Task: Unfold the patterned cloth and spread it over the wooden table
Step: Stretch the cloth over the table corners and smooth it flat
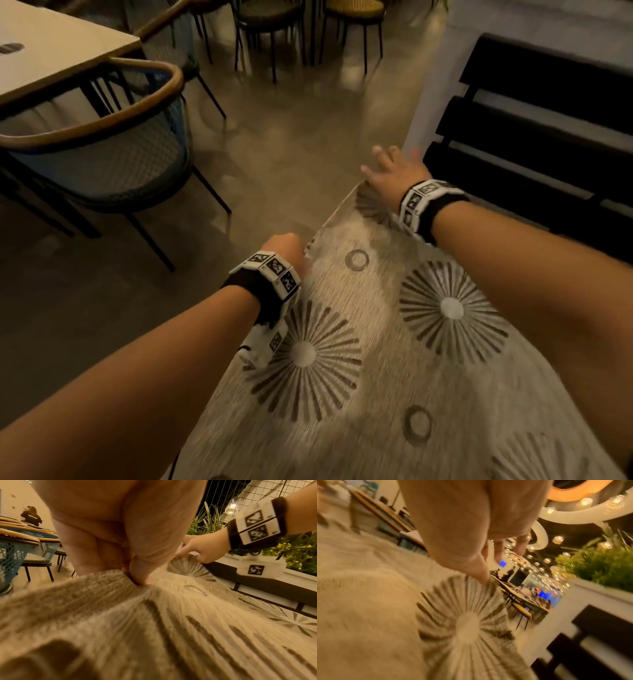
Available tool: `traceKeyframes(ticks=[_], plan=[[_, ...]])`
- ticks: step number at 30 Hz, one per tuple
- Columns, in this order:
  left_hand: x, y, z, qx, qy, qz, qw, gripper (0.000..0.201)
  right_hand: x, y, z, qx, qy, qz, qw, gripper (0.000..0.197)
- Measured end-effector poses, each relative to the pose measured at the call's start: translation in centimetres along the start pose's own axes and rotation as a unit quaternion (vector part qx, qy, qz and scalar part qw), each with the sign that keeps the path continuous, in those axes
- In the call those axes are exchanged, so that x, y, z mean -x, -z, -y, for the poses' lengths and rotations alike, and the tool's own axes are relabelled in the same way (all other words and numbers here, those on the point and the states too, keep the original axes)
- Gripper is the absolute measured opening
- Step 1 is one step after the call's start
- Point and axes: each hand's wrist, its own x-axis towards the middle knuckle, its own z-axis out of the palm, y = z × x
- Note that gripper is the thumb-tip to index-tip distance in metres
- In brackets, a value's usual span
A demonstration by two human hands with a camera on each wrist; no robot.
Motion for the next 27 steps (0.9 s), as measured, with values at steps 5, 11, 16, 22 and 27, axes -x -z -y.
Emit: traceKeyframes(ticks=[5, 11, 16, 22, 27], plan=[[0.4, 0.1, -0.1, 0.027, 0.019, -0.002, 0.999, 0.031, -0.3, -1.1, 3.5, -0.179, -0.059, 0.078, 0.979, 0.069], [1.5, -0.2, -1.6, -0.103, -0.113, -0.048, 0.987, 0.08, 1.5, -3.5, 5.4, -0.223, 0.127, 0.051, 0.965, 0.051], [1.1, -1.1, -1.4, -0.03, -0.078, 0.122, 0.989, 0.081, 0.8, -3.4, 5.4, -0.219, 0.074, 0.134, 0.964, 0.068], [0.5, -1.6, -0.5, -0.136, -0.058, 0.143, 0.979, 0.045, 0.3, -2.4, 7.3, -0.138, 0.094, 0.137, 0.976, 0.057], [1.1, -2.6, 1.2, -0.214, -0.091, 0.104, 0.967, 0.041, -0.9, -3.0, 6.1, -0.299, -0.01, 0.125, 0.946, 0.058]])
